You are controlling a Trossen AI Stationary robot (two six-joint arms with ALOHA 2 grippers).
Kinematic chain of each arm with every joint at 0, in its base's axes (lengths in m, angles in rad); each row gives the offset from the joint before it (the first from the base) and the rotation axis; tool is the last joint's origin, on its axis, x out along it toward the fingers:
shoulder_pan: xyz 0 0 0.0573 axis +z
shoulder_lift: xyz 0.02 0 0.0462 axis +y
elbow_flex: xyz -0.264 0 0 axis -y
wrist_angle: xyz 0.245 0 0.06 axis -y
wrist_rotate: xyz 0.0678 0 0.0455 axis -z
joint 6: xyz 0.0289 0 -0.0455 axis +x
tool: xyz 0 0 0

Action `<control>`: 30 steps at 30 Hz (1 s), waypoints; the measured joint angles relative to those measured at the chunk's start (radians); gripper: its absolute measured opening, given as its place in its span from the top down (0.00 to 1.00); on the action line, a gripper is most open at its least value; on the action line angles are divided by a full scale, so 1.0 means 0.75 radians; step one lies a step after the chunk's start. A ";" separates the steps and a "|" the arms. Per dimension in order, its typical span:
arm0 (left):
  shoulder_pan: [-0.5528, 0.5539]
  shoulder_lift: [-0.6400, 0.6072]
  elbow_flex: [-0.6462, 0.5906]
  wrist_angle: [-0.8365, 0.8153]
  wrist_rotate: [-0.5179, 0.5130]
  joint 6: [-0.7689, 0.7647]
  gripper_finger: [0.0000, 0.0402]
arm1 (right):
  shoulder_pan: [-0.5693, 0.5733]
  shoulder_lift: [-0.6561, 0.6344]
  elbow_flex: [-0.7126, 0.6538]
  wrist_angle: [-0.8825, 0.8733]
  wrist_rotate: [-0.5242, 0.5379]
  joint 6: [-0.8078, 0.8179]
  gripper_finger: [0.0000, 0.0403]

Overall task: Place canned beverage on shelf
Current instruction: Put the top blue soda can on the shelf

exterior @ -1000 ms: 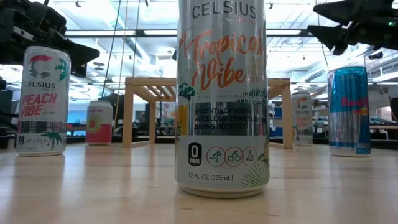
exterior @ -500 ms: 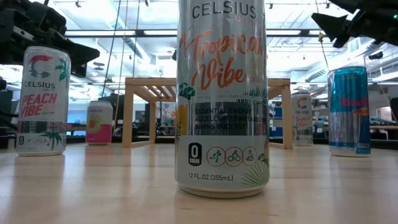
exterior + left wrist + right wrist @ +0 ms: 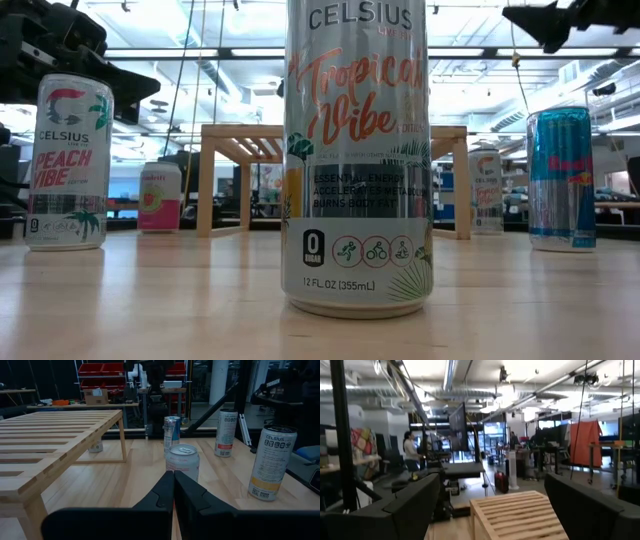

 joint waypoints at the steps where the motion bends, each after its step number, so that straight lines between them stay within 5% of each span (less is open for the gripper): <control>1: 0.000 0.000 0.000 0.000 0.000 0.000 0.96 | 0.000 0.007 0.028 -0.038 0.004 0.000 0.07; 10: 0.000 0.000 0.000 0.000 0.000 0.000 0.96 | 0.000 0.170 0.286 -0.542 -0.011 0.172 0.07; 17: 0.000 0.000 0.000 0.000 0.000 0.000 0.96 | 0.000 0.358 0.361 -0.782 -0.194 0.346 0.07; 30: 0.000 0.000 0.000 0.000 0.000 0.000 0.96 | 0.008 0.642 0.365 -0.845 -0.442 0.550 0.07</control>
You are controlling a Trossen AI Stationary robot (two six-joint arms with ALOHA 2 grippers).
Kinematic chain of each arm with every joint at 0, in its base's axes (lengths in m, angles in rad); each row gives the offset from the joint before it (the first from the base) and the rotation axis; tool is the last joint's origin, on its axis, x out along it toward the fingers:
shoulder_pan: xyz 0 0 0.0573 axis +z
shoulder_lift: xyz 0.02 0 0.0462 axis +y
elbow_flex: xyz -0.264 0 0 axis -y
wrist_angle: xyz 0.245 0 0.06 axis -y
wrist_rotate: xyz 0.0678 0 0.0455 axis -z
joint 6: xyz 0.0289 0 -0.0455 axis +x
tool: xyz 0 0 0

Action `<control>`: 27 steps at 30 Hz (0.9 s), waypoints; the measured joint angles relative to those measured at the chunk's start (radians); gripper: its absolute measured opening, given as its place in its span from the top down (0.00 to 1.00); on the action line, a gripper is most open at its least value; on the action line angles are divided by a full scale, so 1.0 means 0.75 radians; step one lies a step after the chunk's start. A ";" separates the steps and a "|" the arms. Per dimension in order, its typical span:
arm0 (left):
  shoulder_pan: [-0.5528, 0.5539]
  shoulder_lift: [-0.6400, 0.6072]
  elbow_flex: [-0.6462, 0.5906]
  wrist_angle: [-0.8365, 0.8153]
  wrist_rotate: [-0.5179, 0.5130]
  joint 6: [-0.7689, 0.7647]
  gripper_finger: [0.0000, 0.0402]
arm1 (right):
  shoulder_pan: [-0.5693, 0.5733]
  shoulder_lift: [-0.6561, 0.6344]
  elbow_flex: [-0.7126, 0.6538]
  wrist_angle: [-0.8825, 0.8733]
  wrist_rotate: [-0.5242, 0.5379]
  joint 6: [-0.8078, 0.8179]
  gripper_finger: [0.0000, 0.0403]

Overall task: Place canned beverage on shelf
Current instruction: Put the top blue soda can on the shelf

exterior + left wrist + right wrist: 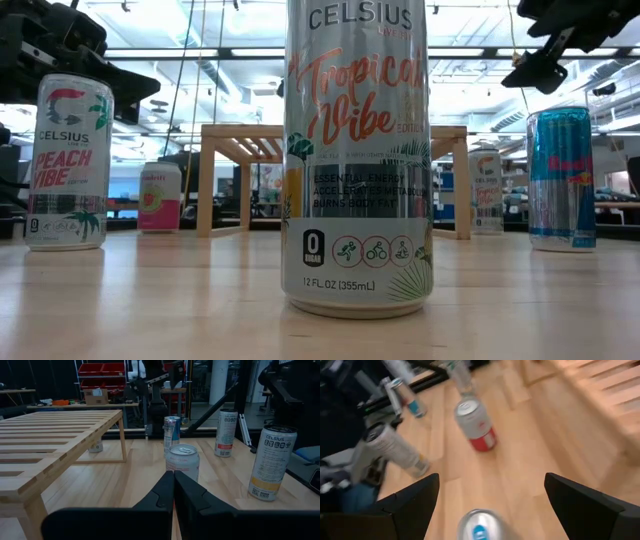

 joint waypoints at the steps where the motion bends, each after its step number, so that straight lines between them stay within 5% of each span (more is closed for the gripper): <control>1: 0.000 -0.001 0.000 0.000 0.000 0.000 0.96 | 0.007 0.017 0.000 0.005 -0.024 -0.001 0.07; 9: 0.000 0.000 0.000 0.000 0.000 0.000 0.96 | 0.112 0.099 0.000 -0.047 -0.044 0.024 0.09; 27: 0.000 -0.001 0.000 0.000 0.000 0.000 0.96 | 0.346 0.249 0.000 -0.222 0.215 0.129 0.13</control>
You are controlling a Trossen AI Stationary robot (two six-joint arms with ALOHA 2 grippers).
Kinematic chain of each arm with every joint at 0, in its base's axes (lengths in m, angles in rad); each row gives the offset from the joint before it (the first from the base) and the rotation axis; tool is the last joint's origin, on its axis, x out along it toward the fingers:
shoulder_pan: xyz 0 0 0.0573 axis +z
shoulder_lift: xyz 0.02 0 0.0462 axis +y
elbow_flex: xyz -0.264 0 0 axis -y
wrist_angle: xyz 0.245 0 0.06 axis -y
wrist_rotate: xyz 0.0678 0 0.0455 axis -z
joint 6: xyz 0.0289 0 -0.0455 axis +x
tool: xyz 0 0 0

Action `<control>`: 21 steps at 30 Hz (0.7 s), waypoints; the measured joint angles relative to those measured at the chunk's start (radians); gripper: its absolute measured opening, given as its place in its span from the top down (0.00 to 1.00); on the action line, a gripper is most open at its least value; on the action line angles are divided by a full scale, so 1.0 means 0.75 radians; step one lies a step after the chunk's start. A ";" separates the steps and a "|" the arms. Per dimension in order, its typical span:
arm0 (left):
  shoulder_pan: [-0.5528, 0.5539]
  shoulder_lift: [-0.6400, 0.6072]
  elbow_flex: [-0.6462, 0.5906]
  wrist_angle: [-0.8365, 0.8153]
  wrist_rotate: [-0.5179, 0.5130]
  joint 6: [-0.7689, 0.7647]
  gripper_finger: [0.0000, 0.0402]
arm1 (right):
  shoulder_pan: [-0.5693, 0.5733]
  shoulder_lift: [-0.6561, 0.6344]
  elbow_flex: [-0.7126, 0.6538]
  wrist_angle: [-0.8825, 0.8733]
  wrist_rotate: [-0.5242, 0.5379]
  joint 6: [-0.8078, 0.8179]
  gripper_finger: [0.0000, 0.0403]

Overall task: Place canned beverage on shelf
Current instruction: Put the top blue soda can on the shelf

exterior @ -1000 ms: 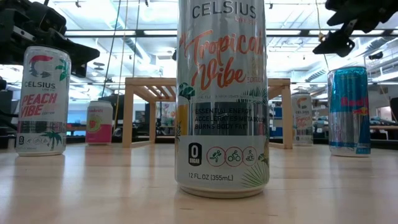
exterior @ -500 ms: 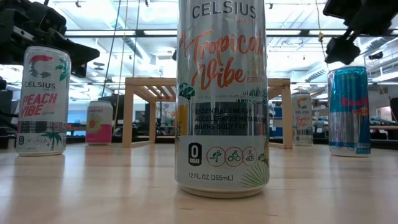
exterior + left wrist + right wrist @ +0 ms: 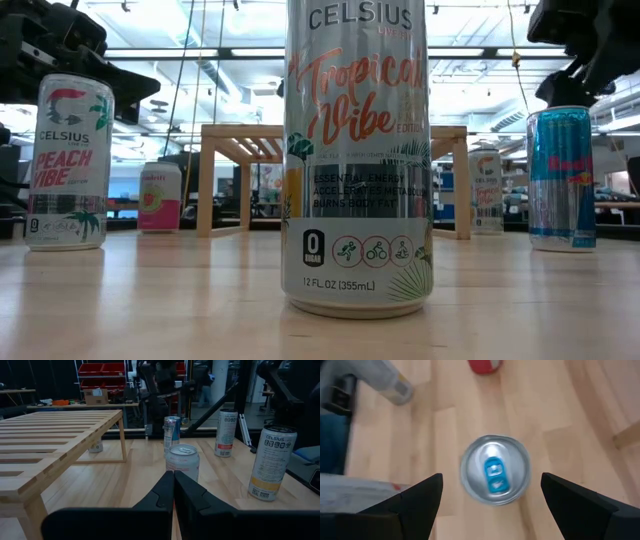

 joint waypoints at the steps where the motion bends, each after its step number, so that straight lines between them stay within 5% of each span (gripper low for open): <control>1: 0.000 0.001 0.000 0.000 0.000 0.000 0.96 | 0.002 0.013 0.000 0.000 0.019 0.000 0.13; 21: 0.000 0.000 0.000 0.000 0.001 0.000 0.96 | 0.005 0.145 0.000 0.014 0.008 0.025 0.13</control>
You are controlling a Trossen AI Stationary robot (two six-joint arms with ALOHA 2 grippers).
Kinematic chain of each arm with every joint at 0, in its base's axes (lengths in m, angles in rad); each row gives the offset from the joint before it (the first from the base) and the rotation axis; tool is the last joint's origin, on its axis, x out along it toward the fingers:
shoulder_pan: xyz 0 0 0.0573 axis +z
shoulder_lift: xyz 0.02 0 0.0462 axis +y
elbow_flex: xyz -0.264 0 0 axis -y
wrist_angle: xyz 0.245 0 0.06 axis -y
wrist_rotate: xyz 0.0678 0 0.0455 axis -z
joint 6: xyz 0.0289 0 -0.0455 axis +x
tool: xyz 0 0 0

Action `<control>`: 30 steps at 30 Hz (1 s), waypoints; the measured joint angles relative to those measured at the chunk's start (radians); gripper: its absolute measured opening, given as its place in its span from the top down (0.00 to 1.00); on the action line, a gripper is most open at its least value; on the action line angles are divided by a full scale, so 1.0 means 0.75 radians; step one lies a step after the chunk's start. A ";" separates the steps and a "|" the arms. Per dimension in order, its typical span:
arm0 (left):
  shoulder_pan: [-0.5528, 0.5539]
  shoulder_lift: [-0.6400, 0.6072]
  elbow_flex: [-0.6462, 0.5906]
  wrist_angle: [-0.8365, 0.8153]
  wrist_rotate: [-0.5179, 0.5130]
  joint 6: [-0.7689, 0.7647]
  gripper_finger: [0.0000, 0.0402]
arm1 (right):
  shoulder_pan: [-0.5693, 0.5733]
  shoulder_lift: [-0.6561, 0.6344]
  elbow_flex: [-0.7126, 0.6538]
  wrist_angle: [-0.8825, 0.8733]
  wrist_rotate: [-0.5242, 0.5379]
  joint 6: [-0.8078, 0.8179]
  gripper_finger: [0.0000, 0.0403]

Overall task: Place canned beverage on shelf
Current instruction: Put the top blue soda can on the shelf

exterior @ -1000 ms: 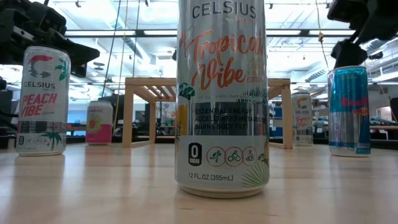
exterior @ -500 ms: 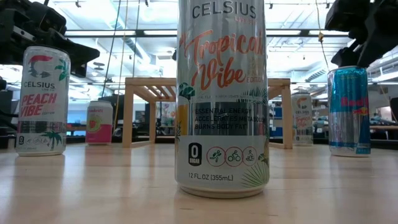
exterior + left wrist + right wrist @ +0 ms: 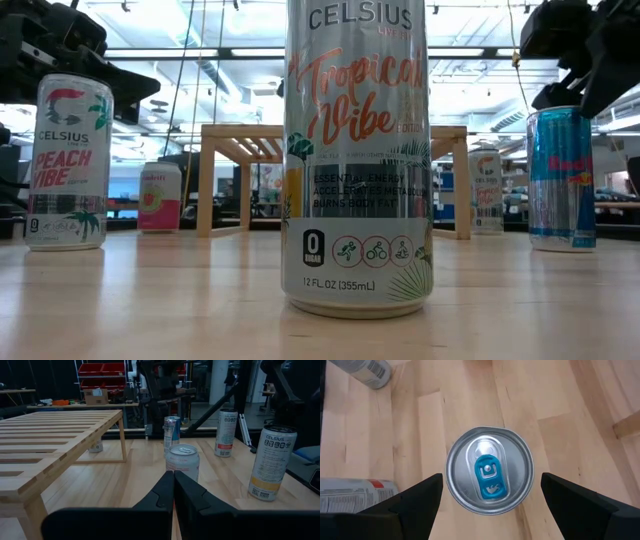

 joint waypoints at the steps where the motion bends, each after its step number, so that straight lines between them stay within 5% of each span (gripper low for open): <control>1: 0.000 0.000 0.001 0.000 -0.001 0.000 0.96 | 0.000 0.006 0.000 0.000 0.000 0.014 0.13; 30: 0.000 0.000 0.000 0.000 -0.001 0.000 0.96 | -0.002 0.156 0.000 0.002 0.005 0.086 0.13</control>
